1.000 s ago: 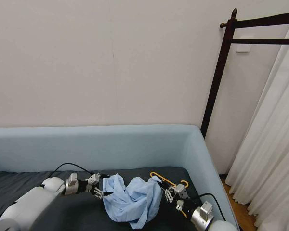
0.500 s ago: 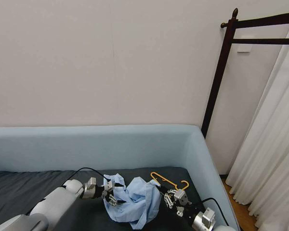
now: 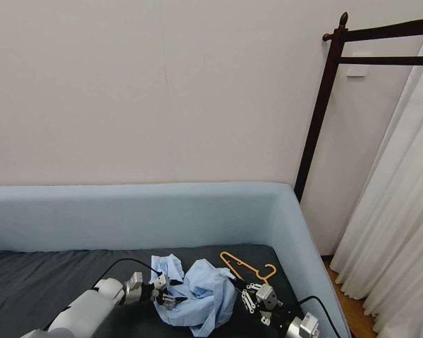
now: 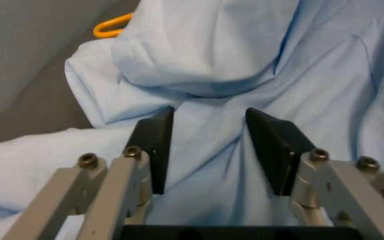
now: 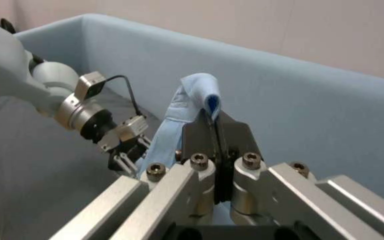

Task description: Pick up the clothes from the sofa and hang them on the clothes hanger.

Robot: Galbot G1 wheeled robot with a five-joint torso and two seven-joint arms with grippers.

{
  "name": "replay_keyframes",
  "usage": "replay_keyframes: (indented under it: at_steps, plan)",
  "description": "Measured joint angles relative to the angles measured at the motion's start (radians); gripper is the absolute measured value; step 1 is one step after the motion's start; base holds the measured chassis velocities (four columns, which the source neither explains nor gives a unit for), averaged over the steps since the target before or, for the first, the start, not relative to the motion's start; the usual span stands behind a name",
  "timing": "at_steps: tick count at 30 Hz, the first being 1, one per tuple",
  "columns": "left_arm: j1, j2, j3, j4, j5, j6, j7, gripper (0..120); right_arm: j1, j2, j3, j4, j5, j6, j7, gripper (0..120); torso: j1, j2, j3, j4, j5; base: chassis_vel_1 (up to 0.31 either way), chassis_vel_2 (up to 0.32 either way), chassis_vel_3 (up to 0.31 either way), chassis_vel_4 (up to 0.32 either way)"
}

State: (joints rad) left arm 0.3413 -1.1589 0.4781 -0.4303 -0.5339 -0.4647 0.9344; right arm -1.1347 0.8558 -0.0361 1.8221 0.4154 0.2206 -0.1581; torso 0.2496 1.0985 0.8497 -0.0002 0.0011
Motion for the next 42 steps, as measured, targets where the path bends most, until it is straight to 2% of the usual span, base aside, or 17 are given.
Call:
replay_keyframes:
  at_steps: [1,5,7,11,13,16,18,21,22,23,27,30,33,35,38,39,42]
  plan:
    - [0.000,0.000,0.000,0.000,0.000,0.000,0.000,42,0.000,0.000,0.000,0.000,0.000,0.000,0.000,0,0.000,0.000,0.000,0.0000,0.0000,0.000,0.000,0.000,0.000]
    - [-0.011,-0.002,0.008,0.003,-0.004,0.000,0.000,24,-0.003,0.000,-0.003,-0.001,-0.003,0.003,-0.001,0,0.000,0.000,0.000,-0.0001,0.0001,0.000,0.000,0.000,0.000]
    - [-0.012,-0.003,0.011,0.003,-0.004,0.000,0.000,20,-0.004,0.000,-0.001,0.000,-0.002,0.003,-0.001,0,0.000,0.000,0.000,-0.0002,0.0001,0.000,0.000,0.000,0.000]
    - [-0.016,-0.011,0.024,0.019,0.016,0.002,0.004,3,-0.011,-0.005,0.011,0.006,0.003,0.005,-0.001,0,0.000,0.000,0.000,0.0000,-0.0001,0.000,0.000,0.000,0.000]
    - [-0.018,-0.014,0.024,0.025,0.026,0.002,0.005,0,-0.013,-0.006,0.013,0.009,0.005,0.005,-0.001,0,0.000,0.000,0.000,-0.0001,-0.0001,0.000,0.000,0.000,0.000]
    - [-0.033,-0.027,0.023,0.050,0.069,-0.005,-0.011,11,-0.024,-0.009,0.027,0.017,0.006,0.006,-0.002,0,0.000,0.000,0.000,0.0000,0.0000,0.000,0.000,0.000,0.000]
    - [-0.037,-0.030,0.022,0.052,0.073,-0.008,-0.025,15,-0.027,-0.009,0.031,0.017,0.006,0.006,-0.002,0,0.000,0.000,0.000,-0.0001,-0.0001,0.000,0.000,0.000,0.000]
    - [-0.043,-0.035,0.013,0.050,0.079,-0.020,-0.082,30,-0.038,-0.011,0.040,0.016,0.005,0.009,-0.006,0,0.000,0.000,0.000,-0.0003,0.0000,0.000,0.000,0.000,0.000]
    - [-0.043,-0.035,0.013,0.050,0.079,-0.020,-0.082,30,-0.038,-0.011,0.040,0.016,0.005,0.009,-0.006,0,0.000,0.000,0.000,-0.0003,0.0000,0.000,0.000,0.000,0.000]
    - [-0.044,-0.034,0.013,0.045,0.082,-0.023,-0.092,34,-0.040,-0.012,0.041,0.014,0.004,0.011,-0.008,0,0.000,0.000,0.000,-0.0003,0.0000,0.000,0.000,0.000,0.000]
    - [-0.044,-0.034,0.021,0.052,0.106,-0.024,-0.087,53,-0.041,-0.010,0.040,0.014,0.003,0.012,-0.008,0,0.000,0.000,0.000,0.0000,0.0000,0.000,0.000,0.000,0.000]
    - [-0.038,-0.035,0.028,0.052,0.109,-0.024,-0.069,60,-0.041,-0.010,0.040,0.016,0.003,0.012,-0.006,0,0.000,0.000,0.000,0.0000,0.0000,0.000,0.000,0.000,0.000]
    - [-0.032,-0.043,0.034,0.060,0.125,-0.023,-0.054,75,-0.043,-0.013,0.047,0.018,0.003,0.012,-0.003,0,0.000,0.000,0.000,0.0001,-0.0001,0.000,0.000,0.000,0.000]
    - [-0.033,-0.049,0.033,0.068,0.127,-0.023,-0.054,77,-0.047,-0.014,0.051,0.019,0.004,0.011,-0.003,0,0.000,0.000,0.000,0.0000,0.0001,0.000,0.000,0.000,0.000]
    - [-0.035,-0.059,0.031,0.077,0.130,-0.022,-0.050,67,-0.056,-0.020,0.060,0.025,0.006,0.011,-0.002,0,0.000,0.000,0.000,-0.0003,-0.0001,0.000,0.000,0.000,0.000]
    - [-0.035,-0.059,0.031,0.077,0.130,-0.022,-0.050,67,-0.056,-0.020,0.060,0.025,0.006,0.011,-0.002,0,0.000,0.000,0.000,-0.0003,-0.0001,0.000,0.000,0.000,0.000]
    - [-0.033,-0.060,0.030,0.072,0.131,-0.021,-0.037,53,-0.058,-0.021,0.065,0.026,0.010,0.011,-0.001,0,0.000,0.000,0.000,-0.0002,0.0000,0.000,0.000,0.000,0.000]
